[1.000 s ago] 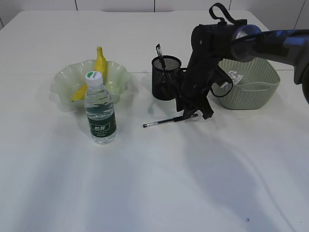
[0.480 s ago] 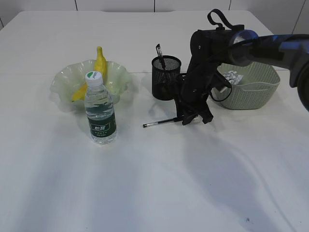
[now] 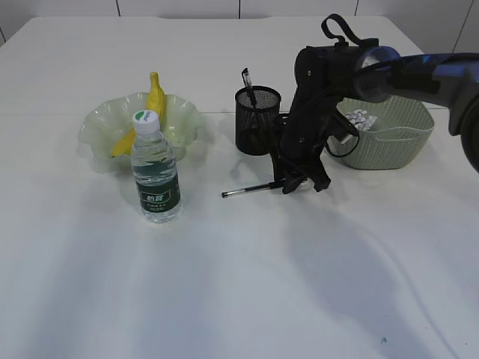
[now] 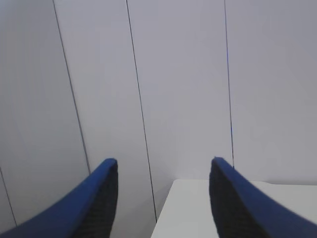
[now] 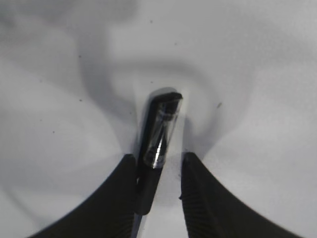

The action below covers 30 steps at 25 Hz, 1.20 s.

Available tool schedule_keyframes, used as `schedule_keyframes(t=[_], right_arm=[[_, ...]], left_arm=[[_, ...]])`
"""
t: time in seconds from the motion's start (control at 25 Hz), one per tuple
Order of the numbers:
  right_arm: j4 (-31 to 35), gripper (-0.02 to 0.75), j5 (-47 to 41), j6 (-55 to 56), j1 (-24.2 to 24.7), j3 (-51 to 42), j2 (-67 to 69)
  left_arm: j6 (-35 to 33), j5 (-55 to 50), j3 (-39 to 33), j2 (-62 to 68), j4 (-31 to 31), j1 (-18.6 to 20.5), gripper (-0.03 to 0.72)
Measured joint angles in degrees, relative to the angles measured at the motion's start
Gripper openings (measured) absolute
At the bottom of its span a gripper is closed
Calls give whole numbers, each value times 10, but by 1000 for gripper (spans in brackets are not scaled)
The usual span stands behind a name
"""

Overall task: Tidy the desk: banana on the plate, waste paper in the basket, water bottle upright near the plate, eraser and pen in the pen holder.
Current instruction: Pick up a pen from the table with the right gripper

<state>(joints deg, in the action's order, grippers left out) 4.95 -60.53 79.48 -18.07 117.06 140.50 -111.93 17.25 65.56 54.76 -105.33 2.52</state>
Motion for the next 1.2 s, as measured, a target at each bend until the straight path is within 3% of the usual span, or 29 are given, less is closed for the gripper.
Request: schedule_keyframes(t=[0.96, 1.2], right_arm=[[18, 230, -21, 0, 0, 0, 0], [18, 137, -21, 0, 0, 0, 0]], left_arm=[[-1, 1, 0, 0, 0, 0, 412], [-1, 1, 0, 0, 0, 0, 412]])
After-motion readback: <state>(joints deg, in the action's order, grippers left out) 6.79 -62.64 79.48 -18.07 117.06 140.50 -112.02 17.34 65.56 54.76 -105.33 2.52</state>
